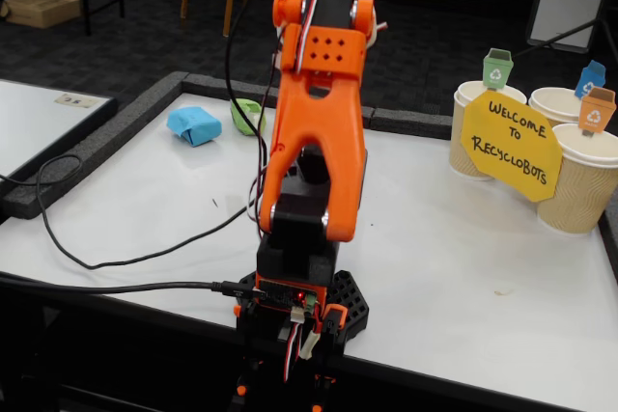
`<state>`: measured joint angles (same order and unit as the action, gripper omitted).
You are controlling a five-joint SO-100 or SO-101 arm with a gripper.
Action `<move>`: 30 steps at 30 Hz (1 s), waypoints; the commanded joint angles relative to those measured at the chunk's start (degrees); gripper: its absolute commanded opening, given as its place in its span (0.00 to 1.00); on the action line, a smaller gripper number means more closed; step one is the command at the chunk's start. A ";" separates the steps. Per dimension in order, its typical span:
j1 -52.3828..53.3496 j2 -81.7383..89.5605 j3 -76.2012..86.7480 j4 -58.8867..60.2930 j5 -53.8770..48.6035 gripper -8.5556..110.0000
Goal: Sort rubbish by color.
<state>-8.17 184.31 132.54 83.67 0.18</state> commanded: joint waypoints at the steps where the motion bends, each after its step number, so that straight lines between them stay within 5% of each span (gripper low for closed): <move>1: 0.26 -2.72 -6.94 0.44 0.97 0.13; 30: 3.52 -20.48 -15.73 -0.97 1.05 0.13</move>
<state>-4.83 163.74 122.34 84.46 0.18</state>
